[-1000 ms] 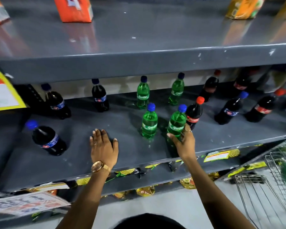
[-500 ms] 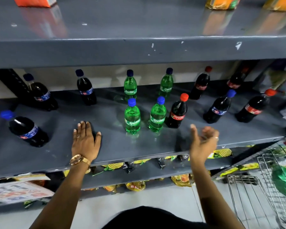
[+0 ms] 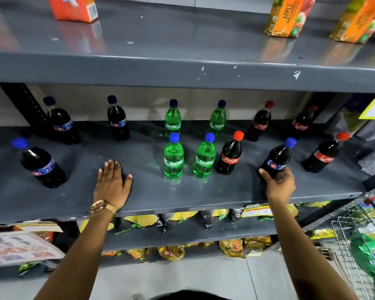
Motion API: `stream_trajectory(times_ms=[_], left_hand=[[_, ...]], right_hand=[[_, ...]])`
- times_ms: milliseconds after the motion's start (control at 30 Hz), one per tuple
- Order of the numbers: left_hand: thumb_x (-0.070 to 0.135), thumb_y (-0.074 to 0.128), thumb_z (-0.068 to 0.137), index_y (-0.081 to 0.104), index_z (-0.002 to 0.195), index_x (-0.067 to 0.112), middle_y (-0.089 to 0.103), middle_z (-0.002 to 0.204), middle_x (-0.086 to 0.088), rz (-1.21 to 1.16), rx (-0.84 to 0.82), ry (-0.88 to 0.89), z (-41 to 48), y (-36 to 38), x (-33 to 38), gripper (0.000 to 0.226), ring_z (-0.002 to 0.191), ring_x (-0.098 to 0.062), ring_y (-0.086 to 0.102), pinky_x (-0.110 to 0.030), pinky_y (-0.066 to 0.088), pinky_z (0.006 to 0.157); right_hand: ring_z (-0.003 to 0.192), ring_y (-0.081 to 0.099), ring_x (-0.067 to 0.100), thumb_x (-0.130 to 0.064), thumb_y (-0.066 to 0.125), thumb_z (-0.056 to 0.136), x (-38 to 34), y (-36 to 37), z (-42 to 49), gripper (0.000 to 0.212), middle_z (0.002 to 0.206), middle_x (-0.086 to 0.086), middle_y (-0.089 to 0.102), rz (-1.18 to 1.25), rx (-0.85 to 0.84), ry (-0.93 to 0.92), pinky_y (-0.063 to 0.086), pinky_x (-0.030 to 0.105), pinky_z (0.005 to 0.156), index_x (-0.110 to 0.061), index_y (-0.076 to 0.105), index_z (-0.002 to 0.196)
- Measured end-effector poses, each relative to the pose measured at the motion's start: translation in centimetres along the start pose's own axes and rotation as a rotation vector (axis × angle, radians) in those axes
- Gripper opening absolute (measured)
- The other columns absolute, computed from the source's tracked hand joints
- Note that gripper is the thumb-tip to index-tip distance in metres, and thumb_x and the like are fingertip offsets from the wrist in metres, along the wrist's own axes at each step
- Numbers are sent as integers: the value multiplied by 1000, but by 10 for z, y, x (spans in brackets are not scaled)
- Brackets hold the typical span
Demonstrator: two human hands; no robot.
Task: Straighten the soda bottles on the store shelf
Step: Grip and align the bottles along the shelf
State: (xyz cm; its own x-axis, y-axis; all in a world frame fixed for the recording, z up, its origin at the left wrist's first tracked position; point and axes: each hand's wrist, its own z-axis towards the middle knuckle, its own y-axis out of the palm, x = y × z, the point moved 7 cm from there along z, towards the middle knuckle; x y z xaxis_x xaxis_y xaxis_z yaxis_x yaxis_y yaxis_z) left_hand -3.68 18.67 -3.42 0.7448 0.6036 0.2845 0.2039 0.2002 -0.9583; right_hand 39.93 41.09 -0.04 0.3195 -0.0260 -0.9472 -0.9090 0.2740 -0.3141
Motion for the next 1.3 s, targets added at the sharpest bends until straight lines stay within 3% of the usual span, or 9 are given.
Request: stream_trajectory(times_ms=[133, 300, 433, 567, 633, 767, 867, 1033, 1300], left_hand=[[41, 29, 97, 9, 146, 1, 7, 158, -19, -10, -34, 51, -3, -1, -4, 67, 147, -28, 2, -40, -3, 121], [42, 33, 97, 10, 146, 2, 6, 158, -16, -55, -86, 169, -13, -11, -15, 68, 147, -25, -1, -37, -2, 121], [39, 34, 97, 14, 146, 1, 10, 158, -16, -67, -38, 223, -17, -22, -42, 65, 147, -25, 3, -36, 0, 121], [37, 32, 98, 17, 145, 0, 13, 157, -17, -78, -31, 252, -17, -27, -66, 62, 147, -27, 6, -36, 1, 120], [47, 18, 93, 18, 144, -1, 16, 156, -18, -62, -27, 273, -19, -28, -68, 70, 146, -28, 9, -36, 1, 119], [49, 10, 88, 21, 144, 1, 21, 155, -19, -47, 1, 280, -19, -26, -70, 75, 146, -27, 12, -33, -1, 118], [38, 28, 97, 19, 145, 1, 18, 156, -18, -48, 8, 280, -19, -27, -71, 61, 146, -25, 10, -33, -2, 119], [37, 29, 97, 18, 145, 1, 16, 157, -17, -60, 13, 286, -19, -26, -71, 61, 147, -25, 8, -35, 0, 119], [48, 4, 84, 19, 145, 1, 18, 157, -17, -50, 29, 292, -17, -22, -74, 79, 147, -24, 10, -31, -4, 117]], right_hand=[[88, 64, 18, -13, 81, 70, 0, 17, -84, 44, 100, 11, 70, 79, -130, -37, 52, 35, 86, -6, 60, 109], [64, 58, -4, -6, 81, 69, -23, 76, -185, 38, 77, 0, 68, 151, -320, -123, 47, 12, 63, -9, 62, 101], [78, 63, -8, -12, 80, 71, -55, 150, -253, 33, 86, -11, 70, 126, -543, -228, 46, 11, 68, -23, 61, 95], [97, 65, 6, -21, 77, 76, -78, 219, -291, 34, 100, -4, 71, 117, -654, -299, 52, 29, 83, -24, 61, 106], [106, 63, 12, -20, 77, 77, -88, 244, -298, 45, 111, 0, 69, 116, -649, -328, 51, 31, 89, -15, 58, 117], [109, 59, 15, -15, 76, 77, -99, 268, -297, 54, 116, 3, 66, 96, -618, -332, 42, 7, 85, -11, 53, 126], [113, 59, 21, -16, 75, 78, -100, 277, -292, 56, 120, 10, 66, 58, -613, -342, 40, 13, 87, -8, 50, 128], [113, 57, 20, -18, 74, 79, -101, 285, -290, 57, 121, 11, 65, 26, -623, -364, 38, 13, 87, -6, 49, 129], [112, 60, 21, -21, 74, 79, -97, 287, -290, 53, 119, 9, 66, 31, -612, -385, 47, 31, 95, -8, 52, 125]])
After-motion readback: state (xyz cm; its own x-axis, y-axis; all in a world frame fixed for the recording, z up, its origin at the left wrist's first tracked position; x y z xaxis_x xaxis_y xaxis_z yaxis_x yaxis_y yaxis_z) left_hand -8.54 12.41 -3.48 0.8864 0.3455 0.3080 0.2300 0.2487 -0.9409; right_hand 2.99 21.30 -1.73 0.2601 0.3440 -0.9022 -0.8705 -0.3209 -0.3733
